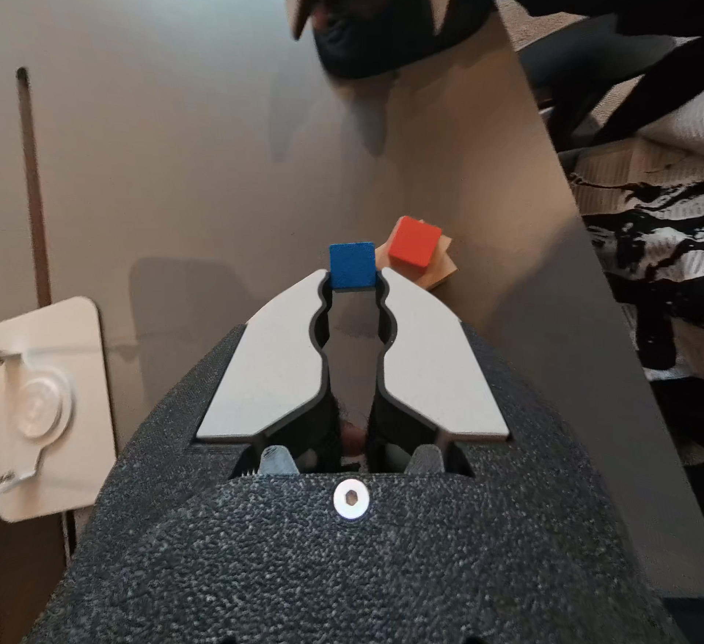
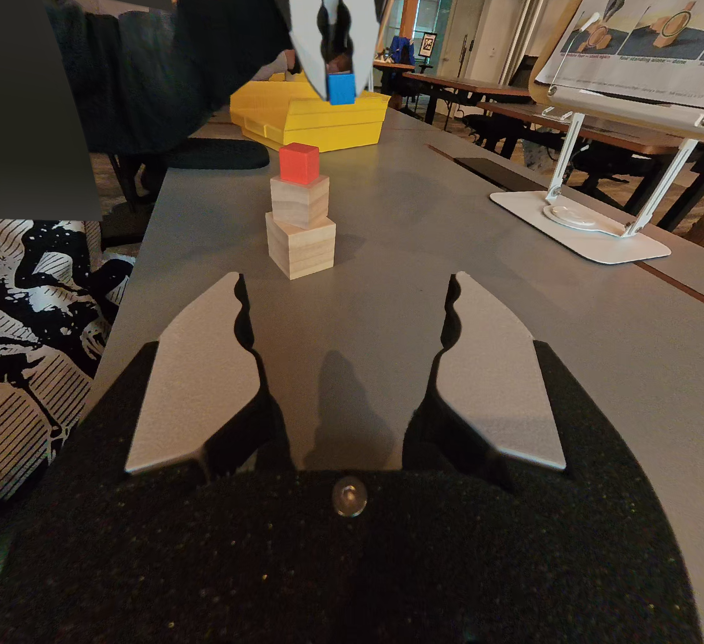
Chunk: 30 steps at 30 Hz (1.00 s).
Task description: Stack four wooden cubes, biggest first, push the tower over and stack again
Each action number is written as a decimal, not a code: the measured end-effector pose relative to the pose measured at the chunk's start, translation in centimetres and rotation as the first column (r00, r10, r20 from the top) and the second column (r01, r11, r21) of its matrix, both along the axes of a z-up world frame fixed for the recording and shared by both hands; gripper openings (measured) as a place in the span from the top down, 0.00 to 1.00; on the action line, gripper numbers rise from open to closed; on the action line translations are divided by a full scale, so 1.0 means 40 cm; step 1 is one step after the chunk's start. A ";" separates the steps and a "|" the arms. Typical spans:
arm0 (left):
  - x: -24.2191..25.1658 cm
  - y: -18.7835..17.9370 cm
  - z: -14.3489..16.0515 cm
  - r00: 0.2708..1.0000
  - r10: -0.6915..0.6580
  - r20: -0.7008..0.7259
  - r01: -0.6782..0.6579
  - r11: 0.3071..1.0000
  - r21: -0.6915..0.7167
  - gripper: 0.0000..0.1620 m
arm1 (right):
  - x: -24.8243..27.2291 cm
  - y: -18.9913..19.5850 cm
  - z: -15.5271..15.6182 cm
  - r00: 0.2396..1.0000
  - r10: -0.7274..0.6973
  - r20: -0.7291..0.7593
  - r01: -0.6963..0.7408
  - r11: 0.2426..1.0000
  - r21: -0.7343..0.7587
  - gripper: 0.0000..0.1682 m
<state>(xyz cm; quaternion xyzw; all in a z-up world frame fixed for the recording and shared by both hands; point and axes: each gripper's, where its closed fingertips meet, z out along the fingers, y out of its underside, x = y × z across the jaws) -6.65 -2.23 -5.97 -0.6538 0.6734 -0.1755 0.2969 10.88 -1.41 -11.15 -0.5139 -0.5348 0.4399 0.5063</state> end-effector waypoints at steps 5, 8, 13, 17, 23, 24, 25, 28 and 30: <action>0.046 -0.047 -0.025 0.997 -0.073 -0.013 0.073 0.997 -0.035 0.87 | 0.001 0.000 0.002 1.000 -0.002 -0.004 0.002 1.000 0.003 0.42; 0.062 -0.066 -0.038 0.995 -0.098 -0.007 0.098 0.994 -0.057 0.87 | 0.001 0.000 0.001 1.000 -0.001 -0.003 0.001 1.000 0.001 0.42; 0.067 -0.080 -0.069 0.992 -0.119 -0.042 0.115 0.990 -0.077 0.87 | 0.002 -0.001 0.001 1.000 0.000 -0.003 0.000 1.000 0.001 0.42; 0.069 -0.085 -0.067 0.991 -0.127 -0.040 0.123 0.989 -0.082 0.87 | 0.002 0.000 0.001 1.000 0.000 -0.003 0.000 1.000 0.000 0.42; 0.067 -0.088 -0.065 0.990 -0.134 -0.049 0.129 0.988 -0.088 0.87 | 0.002 -0.001 0.001 1.000 0.000 -0.001 0.000 1.000 0.003 0.42; 0.067 -0.087 -0.066 0.990 -0.134 -0.051 0.129 0.988 -0.087 0.87 | 0.002 -0.001 0.001 1.000 -0.001 -0.001 0.001 1.000 0.004 0.42; 0.067 -0.087 -0.067 0.990 -0.135 -0.053 0.130 0.988 -0.089 0.87 | 0.002 -0.001 0.001 1.000 -0.001 -0.001 0.001 1.000 0.005 0.42; 0.066 -0.085 -0.071 0.989 -0.134 -0.061 0.128 0.988 -0.090 0.87 | 0.002 -0.002 0.002 1.000 -0.001 -0.003 0.001 1.000 0.006 0.42; 0.062 -0.083 -0.074 0.989 -0.132 -0.068 0.125 0.988 -0.093 0.78 | 0.003 -0.002 0.001 1.000 -0.001 -0.002 0.001 1.000 0.007 0.42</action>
